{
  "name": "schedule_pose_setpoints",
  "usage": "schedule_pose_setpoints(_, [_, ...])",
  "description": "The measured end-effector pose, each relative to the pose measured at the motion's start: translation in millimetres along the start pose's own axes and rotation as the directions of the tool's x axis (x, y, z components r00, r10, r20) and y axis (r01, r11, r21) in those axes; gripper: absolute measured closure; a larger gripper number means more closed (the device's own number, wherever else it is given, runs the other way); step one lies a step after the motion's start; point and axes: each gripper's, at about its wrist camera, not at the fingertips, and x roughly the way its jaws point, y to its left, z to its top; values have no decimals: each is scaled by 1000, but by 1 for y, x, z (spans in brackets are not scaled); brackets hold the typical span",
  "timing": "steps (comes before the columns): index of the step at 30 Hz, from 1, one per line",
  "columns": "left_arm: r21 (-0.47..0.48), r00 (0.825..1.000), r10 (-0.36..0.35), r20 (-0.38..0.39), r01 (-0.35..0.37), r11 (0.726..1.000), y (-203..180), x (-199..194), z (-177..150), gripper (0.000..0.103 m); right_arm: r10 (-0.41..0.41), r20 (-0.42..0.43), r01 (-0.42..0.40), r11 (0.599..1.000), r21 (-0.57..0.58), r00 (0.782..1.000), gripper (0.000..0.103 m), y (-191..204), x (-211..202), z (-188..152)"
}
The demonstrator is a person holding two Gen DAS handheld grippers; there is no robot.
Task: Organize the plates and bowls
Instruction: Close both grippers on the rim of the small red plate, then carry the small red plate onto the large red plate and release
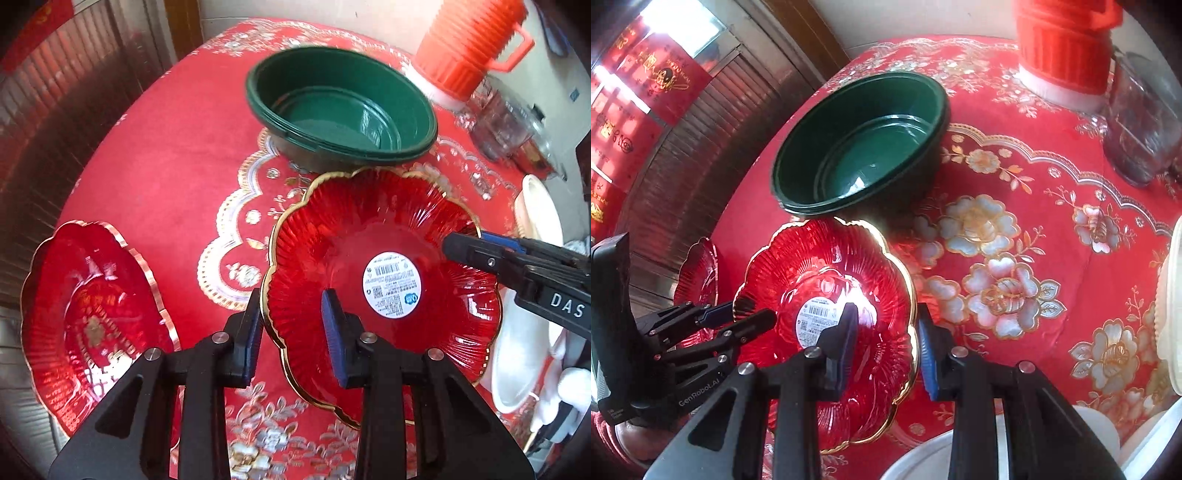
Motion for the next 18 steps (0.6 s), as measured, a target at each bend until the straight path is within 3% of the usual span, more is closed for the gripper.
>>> schedule_pose_setpoints(9, [-59, 999, 16, 46, -13, 998, 40, -38, -10, 72, 51, 32, -49, 996, -77, 998, 71, 46, -11, 9])
schedule_pose_setpoints(18, [-167, 993, 93, 67, -81, 983, 109, -70, -37, 72, 141, -10, -140, 973, -184, 990, 71, 114, 12, 14])
